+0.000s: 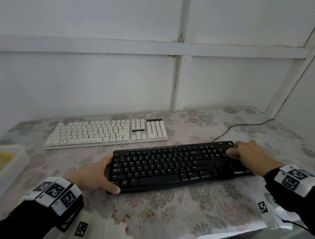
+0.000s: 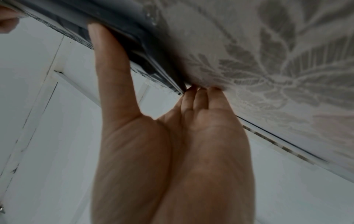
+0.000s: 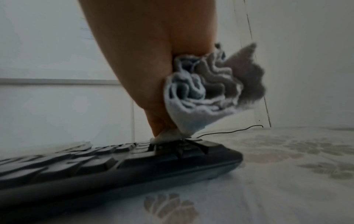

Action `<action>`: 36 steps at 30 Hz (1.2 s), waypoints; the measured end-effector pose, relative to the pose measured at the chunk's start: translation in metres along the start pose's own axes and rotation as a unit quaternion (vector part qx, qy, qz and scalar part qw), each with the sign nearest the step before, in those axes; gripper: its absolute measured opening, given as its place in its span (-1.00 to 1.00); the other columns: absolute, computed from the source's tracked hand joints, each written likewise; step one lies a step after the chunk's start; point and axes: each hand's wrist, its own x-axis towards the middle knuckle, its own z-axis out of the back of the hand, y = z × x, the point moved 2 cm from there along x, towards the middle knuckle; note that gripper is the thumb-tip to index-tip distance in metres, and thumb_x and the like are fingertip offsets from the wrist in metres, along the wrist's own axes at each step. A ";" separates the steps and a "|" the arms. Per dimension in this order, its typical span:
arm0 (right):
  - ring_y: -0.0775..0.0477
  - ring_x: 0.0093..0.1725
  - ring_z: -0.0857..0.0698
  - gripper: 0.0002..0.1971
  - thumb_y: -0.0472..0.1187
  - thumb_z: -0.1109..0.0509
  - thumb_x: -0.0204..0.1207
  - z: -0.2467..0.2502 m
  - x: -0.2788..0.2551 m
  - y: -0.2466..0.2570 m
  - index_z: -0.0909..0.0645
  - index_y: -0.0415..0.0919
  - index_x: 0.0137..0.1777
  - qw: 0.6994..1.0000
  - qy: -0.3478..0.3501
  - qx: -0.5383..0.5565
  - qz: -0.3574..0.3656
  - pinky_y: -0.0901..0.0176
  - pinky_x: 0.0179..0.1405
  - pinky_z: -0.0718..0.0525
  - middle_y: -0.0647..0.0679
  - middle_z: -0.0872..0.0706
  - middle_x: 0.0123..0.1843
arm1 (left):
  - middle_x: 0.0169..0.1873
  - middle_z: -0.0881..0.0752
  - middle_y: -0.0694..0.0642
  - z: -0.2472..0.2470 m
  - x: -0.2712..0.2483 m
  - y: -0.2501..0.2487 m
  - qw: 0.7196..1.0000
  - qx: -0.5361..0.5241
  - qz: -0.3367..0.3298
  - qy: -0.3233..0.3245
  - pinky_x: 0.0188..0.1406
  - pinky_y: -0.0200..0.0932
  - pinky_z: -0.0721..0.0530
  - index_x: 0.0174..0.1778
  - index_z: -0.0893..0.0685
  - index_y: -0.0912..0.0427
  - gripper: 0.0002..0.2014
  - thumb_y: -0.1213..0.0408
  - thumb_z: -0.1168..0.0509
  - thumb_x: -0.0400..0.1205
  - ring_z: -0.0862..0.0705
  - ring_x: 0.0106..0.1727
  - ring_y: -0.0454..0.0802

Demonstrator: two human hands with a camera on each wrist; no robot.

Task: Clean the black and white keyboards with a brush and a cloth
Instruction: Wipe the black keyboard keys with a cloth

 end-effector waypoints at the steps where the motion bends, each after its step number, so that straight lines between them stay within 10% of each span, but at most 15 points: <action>1: -0.05 -0.06 -0.34 -0.72 -0.20 -0.07 0.72 -0.001 0.002 -0.002 -0.57 0.15 0.13 1.000 0.002 0.002 -0.005 0.21 -0.23 -0.32 0.09 -0.50 0.02 | 0.50 -0.37 -0.23 0.001 0.000 0.000 1.000 0.007 0.003 -0.001 0.54 0.06 -0.37 0.65 -0.03 -0.13 0.46 -0.16 -0.73 -0.13 -0.39 0.50 -0.14; 14: -0.10 -0.10 -0.34 -0.60 -0.26 0.00 0.70 -0.003 -0.007 -0.009 -0.51 0.15 0.34 0.997 0.016 0.036 -0.059 0.18 -0.07 -0.40 -0.02 -0.53 0.14 | 0.54 -0.35 -0.17 0.002 0.000 -0.003 0.999 0.041 0.018 0.003 0.54 0.06 -0.38 0.66 0.01 -0.13 0.50 -0.27 -0.68 -0.17 -0.39 0.51 -0.09; 26: -0.14 -0.13 -0.52 -0.61 -0.32 -0.11 0.57 -0.012 -0.003 -0.018 -0.69 0.17 -0.07 0.987 -0.011 0.078 -0.139 0.11 -0.03 -0.47 0.09 -0.39 -0.22 | 0.50 -0.40 -0.19 0.002 -0.001 -0.002 1.000 0.029 0.010 0.004 0.53 0.08 -0.39 0.65 -0.02 -0.15 0.47 -0.24 -0.69 -0.16 -0.41 0.50 -0.09; 36: -0.12 -0.08 -0.45 -0.66 -0.43 -0.13 0.60 -0.018 0.002 0.024 -0.62 0.00 0.03 0.993 -0.040 0.111 -0.018 0.17 -0.12 -0.42 0.02 -0.47 -0.07 | 0.51 -0.38 -0.20 0.001 0.002 0.001 1.000 0.022 0.008 0.004 0.53 0.07 -0.39 0.65 -0.03 -0.15 0.44 -0.19 -0.71 -0.11 -0.40 0.50 -0.10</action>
